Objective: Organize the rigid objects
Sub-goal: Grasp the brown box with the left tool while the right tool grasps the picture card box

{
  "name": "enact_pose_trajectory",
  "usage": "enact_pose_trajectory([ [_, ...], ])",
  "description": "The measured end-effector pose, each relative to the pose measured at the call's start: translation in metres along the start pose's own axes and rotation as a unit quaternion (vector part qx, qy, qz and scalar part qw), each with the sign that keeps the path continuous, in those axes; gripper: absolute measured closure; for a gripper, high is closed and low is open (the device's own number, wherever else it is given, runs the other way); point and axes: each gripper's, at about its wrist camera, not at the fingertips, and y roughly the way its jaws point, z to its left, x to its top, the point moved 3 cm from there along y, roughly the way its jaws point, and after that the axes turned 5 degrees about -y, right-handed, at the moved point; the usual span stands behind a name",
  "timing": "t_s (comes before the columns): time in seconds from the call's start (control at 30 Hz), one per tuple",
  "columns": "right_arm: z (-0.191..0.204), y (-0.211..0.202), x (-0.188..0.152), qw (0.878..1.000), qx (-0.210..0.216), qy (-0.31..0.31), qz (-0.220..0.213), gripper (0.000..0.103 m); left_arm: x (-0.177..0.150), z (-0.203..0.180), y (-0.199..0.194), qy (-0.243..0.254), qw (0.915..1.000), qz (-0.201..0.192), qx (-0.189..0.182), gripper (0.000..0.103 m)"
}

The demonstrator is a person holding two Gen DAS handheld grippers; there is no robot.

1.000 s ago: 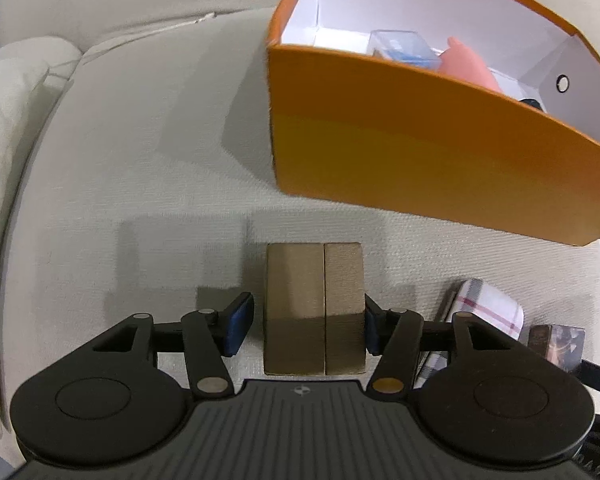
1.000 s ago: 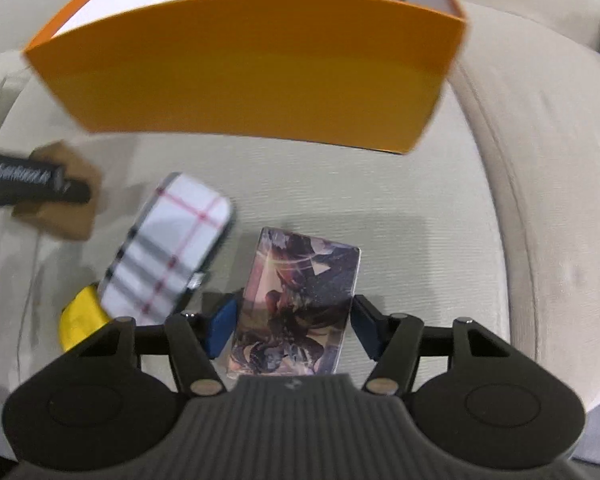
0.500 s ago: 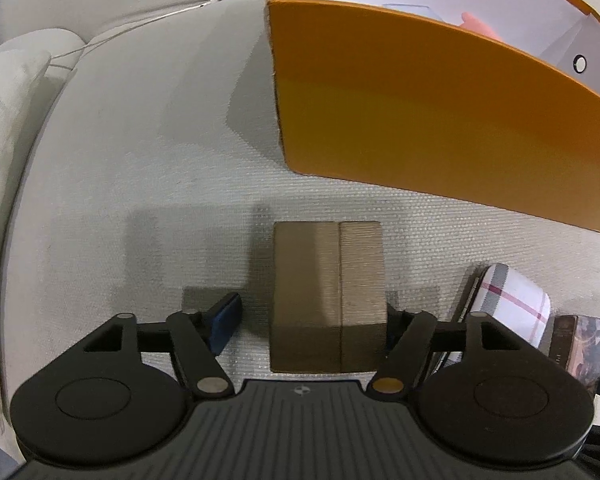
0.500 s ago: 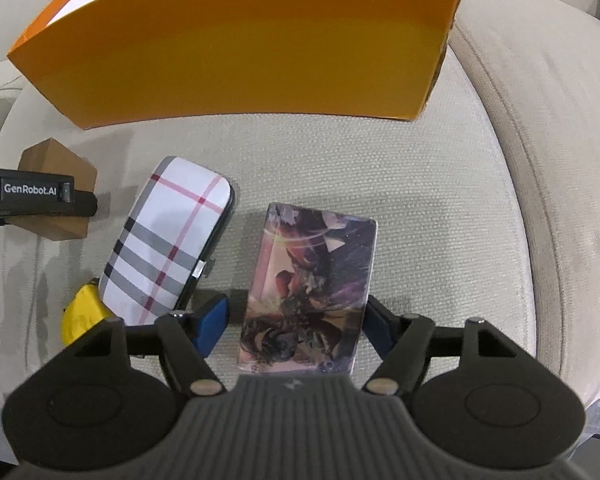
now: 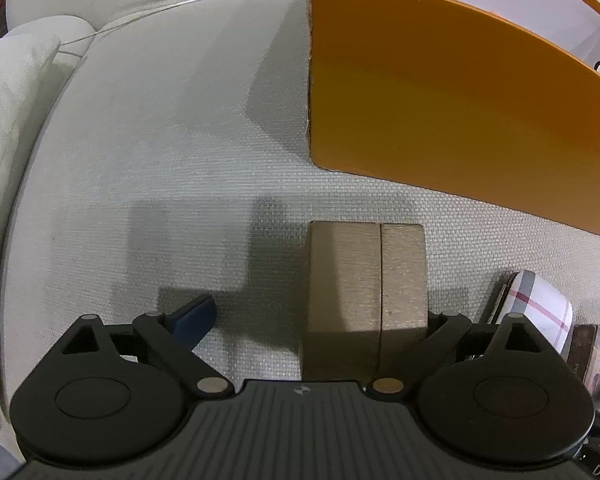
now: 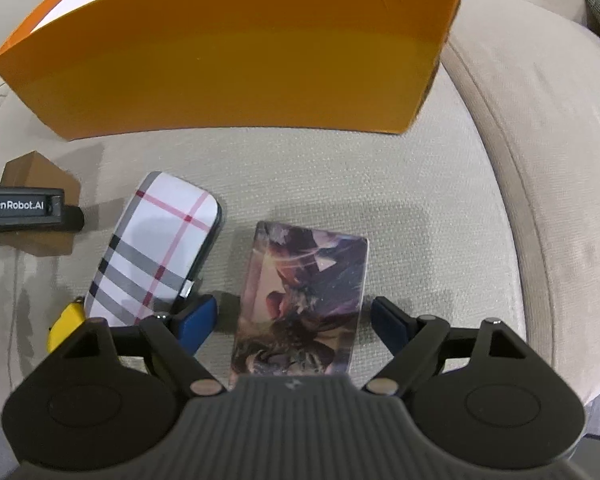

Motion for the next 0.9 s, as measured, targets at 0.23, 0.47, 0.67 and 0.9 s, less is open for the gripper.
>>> enact_pose_trajectory([
  [0.23, -0.001, 0.001, 0.001, 1.000, -0.007, -0.001, -0.002, 0.022, -0.001, -0.001, 0.000, -0.003, 1.0000, 0.000, -0.002, 0.000],
  [0.47, -0.007, 0.000, 0.002, 1.000, -0.006, 0.007, -0.004, 0.023, -0.001, 0.005, 0.000, -0.006, 1.0000, -0.001, -0.007, 0.000],
  [0.67, -0.008, -0.001, 0.002, 1.000, -0.007, 0.003, -0.003, 0.024, 0.000, 0.006, -0.001, 0.002, 0.9999, 0.002, -0.013, 0.000],
  [0.9, 0.001, -0.001, -0.001, 1.000, -0.015, -0.024, -0.008, 0.040, -0.001, -0.002, -0.009, 0.024, 0.9992, -0.003, -0.032, 0.032],
])
